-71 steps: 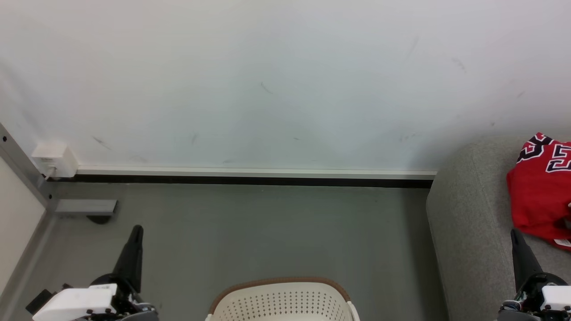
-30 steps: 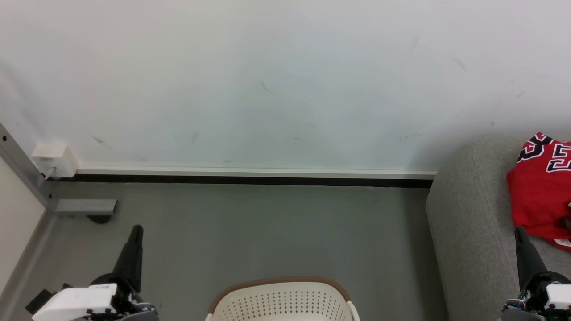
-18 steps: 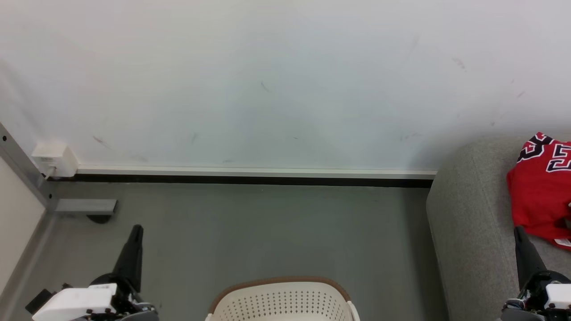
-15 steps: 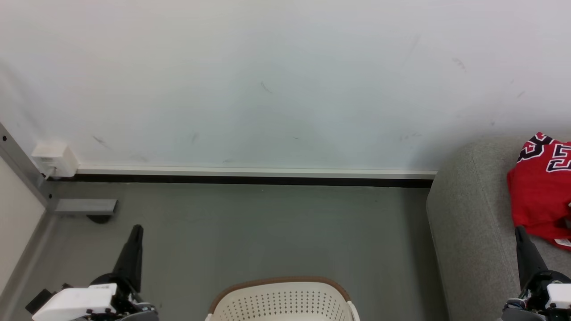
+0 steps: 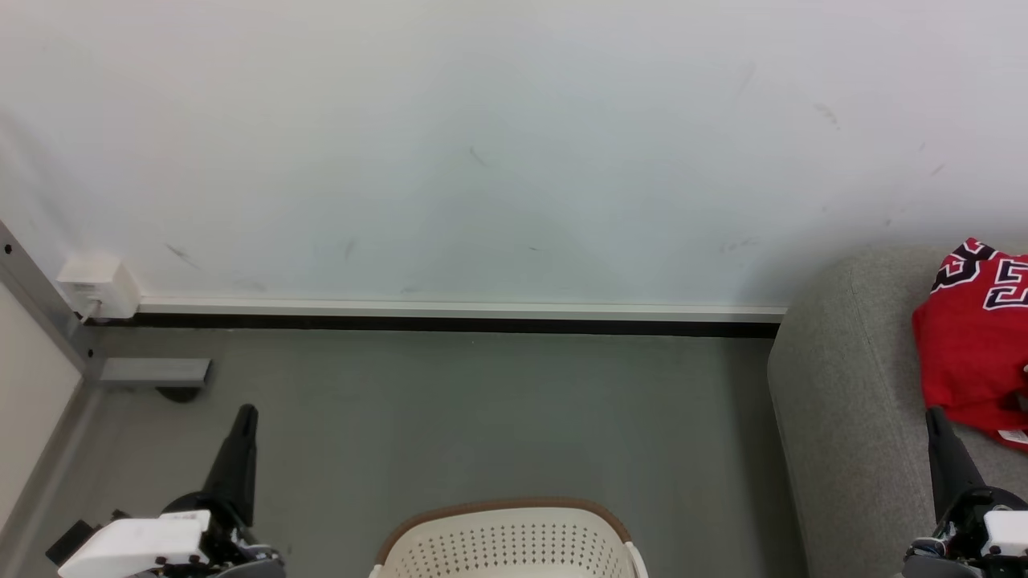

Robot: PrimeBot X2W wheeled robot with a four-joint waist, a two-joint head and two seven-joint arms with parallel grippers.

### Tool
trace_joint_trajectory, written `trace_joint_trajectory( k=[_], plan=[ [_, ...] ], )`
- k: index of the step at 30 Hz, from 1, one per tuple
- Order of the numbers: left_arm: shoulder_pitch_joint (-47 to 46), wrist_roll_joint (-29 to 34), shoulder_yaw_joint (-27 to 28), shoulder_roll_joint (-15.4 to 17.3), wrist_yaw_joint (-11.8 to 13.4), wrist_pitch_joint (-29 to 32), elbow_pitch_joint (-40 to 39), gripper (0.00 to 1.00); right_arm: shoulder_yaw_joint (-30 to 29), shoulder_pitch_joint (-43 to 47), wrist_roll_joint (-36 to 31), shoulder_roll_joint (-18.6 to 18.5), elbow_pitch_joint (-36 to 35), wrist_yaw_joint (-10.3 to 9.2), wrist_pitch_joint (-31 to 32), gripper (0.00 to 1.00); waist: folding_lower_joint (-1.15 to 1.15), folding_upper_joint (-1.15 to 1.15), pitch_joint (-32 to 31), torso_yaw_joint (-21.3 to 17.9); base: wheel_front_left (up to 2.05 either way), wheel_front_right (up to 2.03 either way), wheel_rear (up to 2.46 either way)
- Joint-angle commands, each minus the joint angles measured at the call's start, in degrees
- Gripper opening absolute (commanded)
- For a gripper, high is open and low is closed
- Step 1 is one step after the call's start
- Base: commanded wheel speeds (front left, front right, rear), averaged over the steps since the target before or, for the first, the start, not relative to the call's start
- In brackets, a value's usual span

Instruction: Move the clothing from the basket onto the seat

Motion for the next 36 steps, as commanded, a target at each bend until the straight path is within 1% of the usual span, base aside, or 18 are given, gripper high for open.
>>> trace_joint_trajectory(
  k=[1, 36],
  plan=[
    [-0.18, -0.81, 0.07, 0.38, 0.11, 0.11, -0.25, 0.00, 0.09, -0.43, 0.22, -0.69, -0.32, -0.12, -0.37, 0.00, 0.00, 0.00, 0.00, 0.00, 0.00, 0.00, 0.00],
    [-0.14, -0.83, 0.07, 0.39, 0.12, 0.10, -0.29, 0.00, 1.46, -0.72, 1.64, -1.80, -0.97, -0.12, -1.47, 0.00, 0.00, 0.00, 0.02, 0.00, 0.00, 0.00, 0.00]
  ],
)
